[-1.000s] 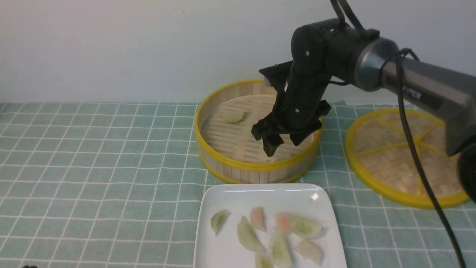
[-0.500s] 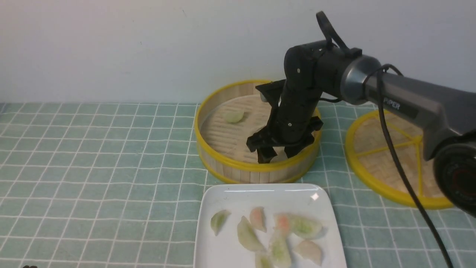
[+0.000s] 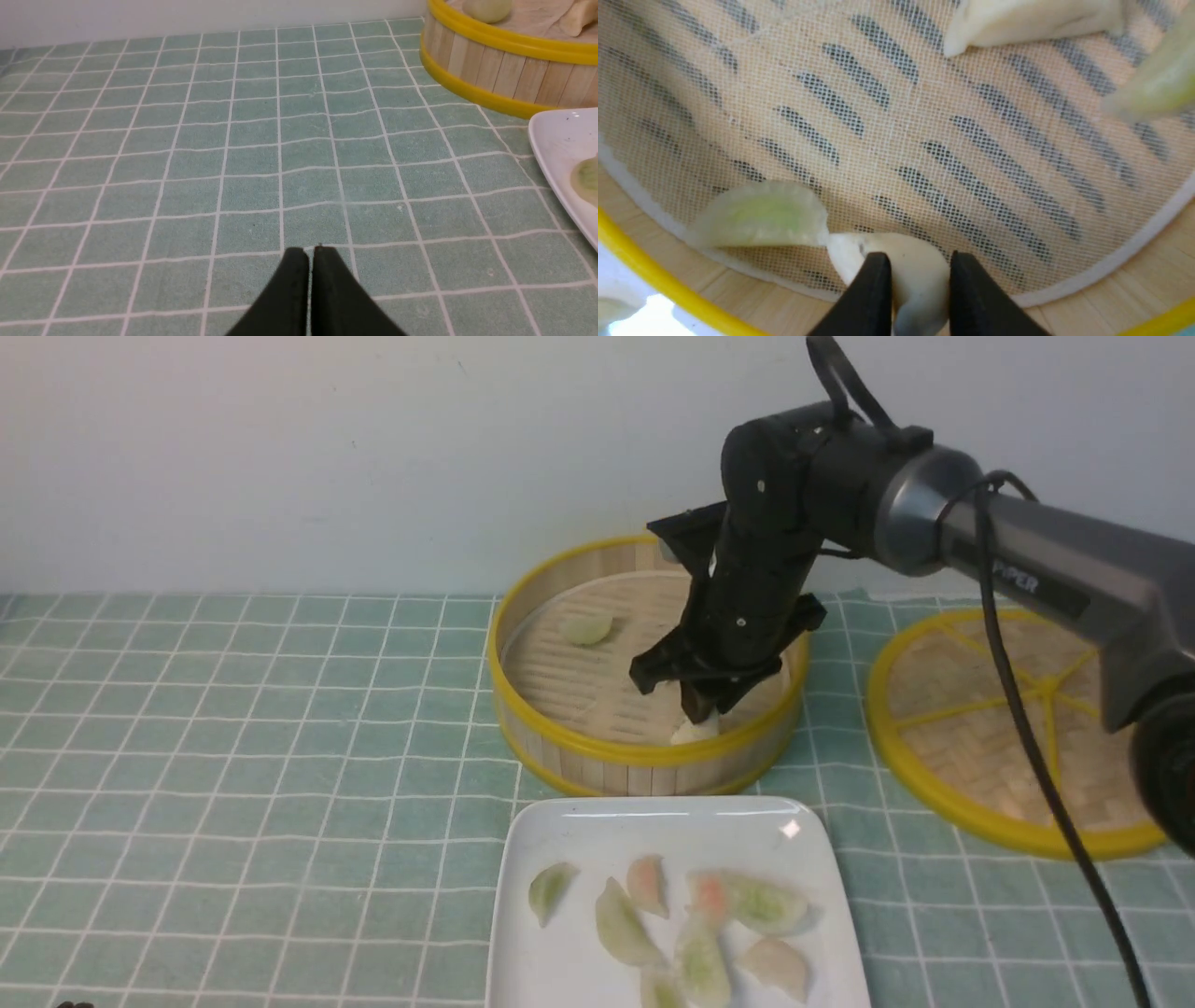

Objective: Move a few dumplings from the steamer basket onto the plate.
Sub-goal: Use the right arm to grab a dumpling from inside the steamer, then use the right arm to put the dumpling into the plate, then use the right arm to grab a dumpling from inside the steamer

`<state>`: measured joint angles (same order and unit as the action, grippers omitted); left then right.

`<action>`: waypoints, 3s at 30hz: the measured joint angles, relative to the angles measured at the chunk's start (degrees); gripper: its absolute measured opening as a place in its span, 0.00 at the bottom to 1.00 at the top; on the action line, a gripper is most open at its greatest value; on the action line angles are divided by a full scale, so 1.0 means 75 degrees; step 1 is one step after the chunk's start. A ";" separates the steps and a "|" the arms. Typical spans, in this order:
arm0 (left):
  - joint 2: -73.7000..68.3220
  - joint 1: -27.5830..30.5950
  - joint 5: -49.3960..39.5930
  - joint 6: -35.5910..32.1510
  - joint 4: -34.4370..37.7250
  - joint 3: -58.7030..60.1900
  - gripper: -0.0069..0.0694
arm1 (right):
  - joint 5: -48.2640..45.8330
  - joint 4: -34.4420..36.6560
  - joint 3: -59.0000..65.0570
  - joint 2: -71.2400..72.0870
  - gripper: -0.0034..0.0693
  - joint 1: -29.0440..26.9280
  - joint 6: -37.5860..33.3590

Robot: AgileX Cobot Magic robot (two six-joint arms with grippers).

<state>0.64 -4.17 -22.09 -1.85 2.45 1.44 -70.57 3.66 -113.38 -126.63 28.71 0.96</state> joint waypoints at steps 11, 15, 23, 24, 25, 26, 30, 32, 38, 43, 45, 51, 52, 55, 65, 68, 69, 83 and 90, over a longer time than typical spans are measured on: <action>0.0000 0.0000 0.0000 0.0000 0.0000 0.0000 0.08 | -0.0080 0.0315 0.0112 0.1674 0.24 0.0000 -0.0030; 0.0000 0.0000 0.0000 0.0000 0.0000 0.0000 0.08 | -0.0080 0.0896 0.0711 0.2226 0.24 0.0046 -0.0227; 0.0000 0.0000 0.0000 0.0000 0.0000 0.0000 0.08 | -0.0090 0.1379 0.2759 0.2139 0.24 0.0760 -0.0687; 0.0000 0.0000 0.0000 0.0000 0.0000 0.0000 0.08 | -0.0090 0.1379 0.2839 0.2001 0.24 0.0793 -0.0695; 0.0000 0.0000 0.0000 0.0000 0.0000 0.0000 0.08 | -0.0082 0.1355 0.2868 0.1890 0.24 0.0813 -0.0705; 0.0000 0.0000 0.0000 0.0000 0.0000 0.0000 0.08 | -0.0059 0.1336 0.2885 0.1743 0.24 0.0813 -0.0705; 0.0000 0.0000 0.0000 0.0000 0.0000 0.0000 0.08 | 0.0006 0.1219 0.2895 0.1471 0.24 0.0813 -0.0705; 0.0000 0.0000 0.0000 0.0000 0.0000 0.0000 0.08 | 0.0006 0.1219 0.2895 0.1450 0.24 0.0813 -0.0705; 0.0000 0.0000 0.0000 0.0000 0.0000 0.0000 0.08 | 0.0006 0.1233 0.2483 0.1450 0.40 0.0813 -0.0682; 0.0000 0.0000 0.0000 0.0000 0.0000 0.0000 0.08 | -0.0002 0.1109 0.1699 0.1450 0.63 0.0813 -0.0585; 0.0000 0.0000 0.0000 0.0000 0.0000 0.0000 0.08 | -0.0008 0.0776 0.1346 0.1450 0.67 0.0813 -0.0496; 0.0000 0.0000 0.0000 0.0000 0.0000 0.0000 0.08 | 0.0048 -0.0662 0.0064 0.1107 0.69 0.0587 0.0260; 0.0000 0.0000 0.0000 0.0000 0.0000 0.0000 0.08 | 0.0057 -0.0677 0.0027 0.1047 0.69 0.0569 0.0267; 0.0000 0.0000 0.0000 0.0000 0.0000 0.0000 0.08 | 0.0325 -0.0956 -0.0465 0.0351 0.70 0.0241 0.0340; 0.0000 0.0000 0.0000 0.0000 0.0000 0.0000 0.08 | 0.0976 -0.1218 -0.0687 -0.0740 0.70 -0.0442 0.1094; 0.0000 0.0000 0.0000 0.0000 0.0000 0.0000 0.08 | 0.1306 -0.1273 -0.0699 -0.0905 0.70 -0.0512 0.1156; 0.0000 0.0000 0.0000 0.0000 0.0000 0.0000 0.08 | 0.1437 -0.1282 -0.0715 -0.0941 0.70 -0.0512 0.1159; 0.0000 0.0000 0.0000 0.0000 0.0000 0.0000 0.08 | 0.1761 -0.1691 -0.0822 -0.1467 0.55 -0.0497 0.1464; 0.0000 0.0000 0.0000 0.0000 0.0000 0.0000 0.08 | 0.1061 -0.1676 -0.0830 -0.1267 0.28 -0.0489 0.1458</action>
<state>0.64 -4.17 -22.09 -1.85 2.45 1.44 -62.62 -8.91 -119.61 -136.14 25.03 11.90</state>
